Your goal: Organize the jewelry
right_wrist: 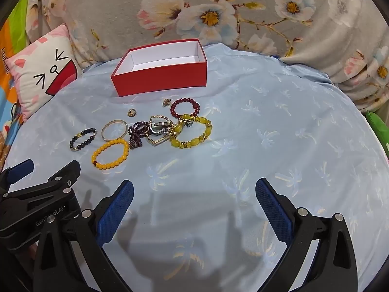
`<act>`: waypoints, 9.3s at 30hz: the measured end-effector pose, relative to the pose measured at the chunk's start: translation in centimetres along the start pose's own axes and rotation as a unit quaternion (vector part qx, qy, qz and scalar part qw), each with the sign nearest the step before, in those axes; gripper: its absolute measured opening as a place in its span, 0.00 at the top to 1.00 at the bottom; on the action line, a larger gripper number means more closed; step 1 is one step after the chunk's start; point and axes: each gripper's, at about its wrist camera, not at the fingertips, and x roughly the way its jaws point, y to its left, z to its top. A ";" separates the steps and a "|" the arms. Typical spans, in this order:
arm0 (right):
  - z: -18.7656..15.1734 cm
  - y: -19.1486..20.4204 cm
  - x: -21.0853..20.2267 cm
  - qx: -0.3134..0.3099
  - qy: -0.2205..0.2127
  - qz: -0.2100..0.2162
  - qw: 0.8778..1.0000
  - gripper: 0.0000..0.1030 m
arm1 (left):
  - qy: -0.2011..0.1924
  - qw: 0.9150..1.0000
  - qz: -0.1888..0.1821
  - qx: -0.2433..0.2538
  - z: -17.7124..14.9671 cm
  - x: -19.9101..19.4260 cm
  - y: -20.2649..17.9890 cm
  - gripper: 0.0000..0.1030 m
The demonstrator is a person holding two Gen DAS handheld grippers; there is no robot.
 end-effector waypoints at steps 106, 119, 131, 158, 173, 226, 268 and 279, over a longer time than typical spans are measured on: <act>0.1 -0.1 0.0 -0.001 -0.003 0.001 1.000 0.07 | -0.001 1.000 -0.012 -0.004 0.0 -0.3 -0.6 0.14; 0.5 -0.9 1.6 0.008 0.013 -0.001 1.000 0.07 | 0.016 0.999 -0.014 -0.033 1.0 2.2 2.0 0.14; 1.0 -1.1 3.7 0.012 0.030 -0.001 0.999 0.07 | 0.027 0.999 -0.006 -0.039 2.4 5.6 3.7 0.19; 2.9 -1.3 8.3 0.017 0.059 -0.004 0.998 0.18 | 0.038 0.998 -0.042 -0.016 4.3 10.2 2.3 0.73; 5.9 -2.9 11.8 0.046 0.073 0.011 0.996 0.60 | 0.037 0.998 -0.047 -0.015 4.6 10.4 2.2 0.86; 13.5 -1.5 2.7 0.026 -0.042 0.096 0.994 0.91 | -0.049 0.994 -0.094 -0.005 11.6 3.0 1.2 0.93; 30.6 1.8 25.3 -0.007 0.013 0.108 0.994 0.91 | -0.021 0.997 -0.077 0.010 29.4 22.8 -5.6 0.93; 30.2 2.1 24.9 -0.013 0.002 0.097 0.995 0.78 | -0.023 0.998 -0.060 -0.003 29.0 23.2 -5.4 0.50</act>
